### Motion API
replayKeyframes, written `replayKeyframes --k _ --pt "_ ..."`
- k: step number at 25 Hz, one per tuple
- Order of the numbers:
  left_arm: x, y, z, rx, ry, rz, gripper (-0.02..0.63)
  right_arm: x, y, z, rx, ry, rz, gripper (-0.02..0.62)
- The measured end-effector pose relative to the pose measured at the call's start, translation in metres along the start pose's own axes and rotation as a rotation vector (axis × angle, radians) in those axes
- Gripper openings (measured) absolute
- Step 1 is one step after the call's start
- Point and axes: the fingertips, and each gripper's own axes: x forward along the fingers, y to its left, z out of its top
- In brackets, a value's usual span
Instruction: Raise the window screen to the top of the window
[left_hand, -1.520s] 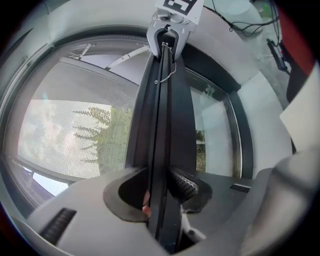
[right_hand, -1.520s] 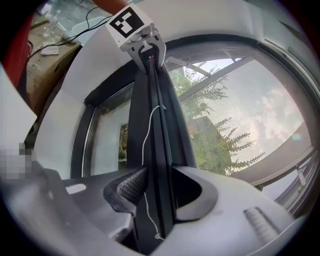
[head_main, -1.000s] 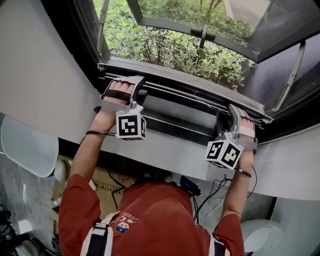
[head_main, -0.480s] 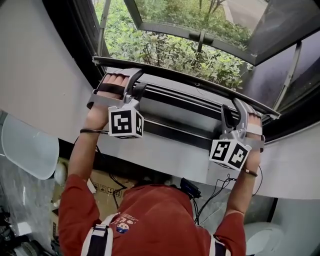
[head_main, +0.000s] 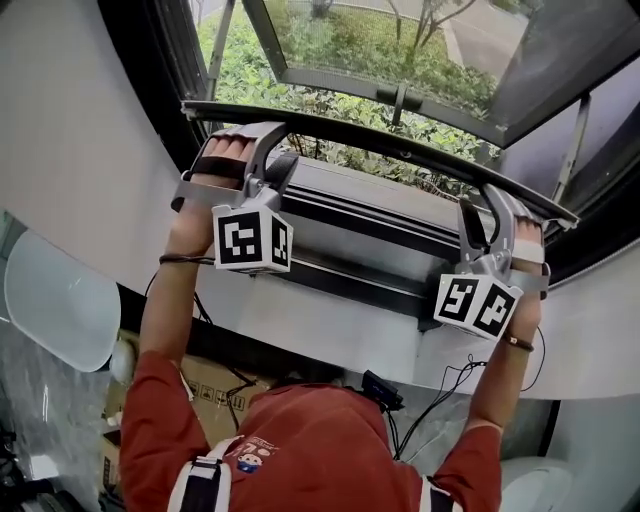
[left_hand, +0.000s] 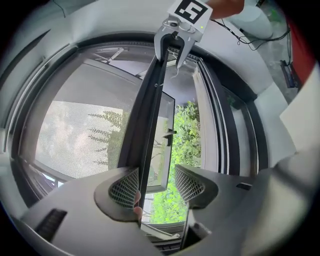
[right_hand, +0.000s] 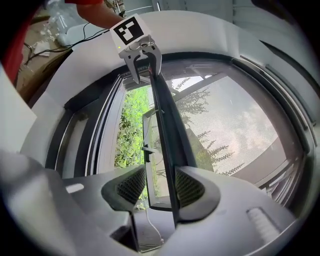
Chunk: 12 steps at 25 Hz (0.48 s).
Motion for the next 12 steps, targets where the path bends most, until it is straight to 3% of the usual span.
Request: replayKeyframes --k 5,12 --pt "0.0 0.046 0.007 -0.008 -0.011 0.051 0.227 0.002 -0.048 0.009 -0.02 -0.011 -0.043 0.19" --pt "-0.001 0.054 0.009 0.011 -0.022 0.105 0.227 0.0 -0.052 0.009 -0.034 -0.016 -0.101 0.19"
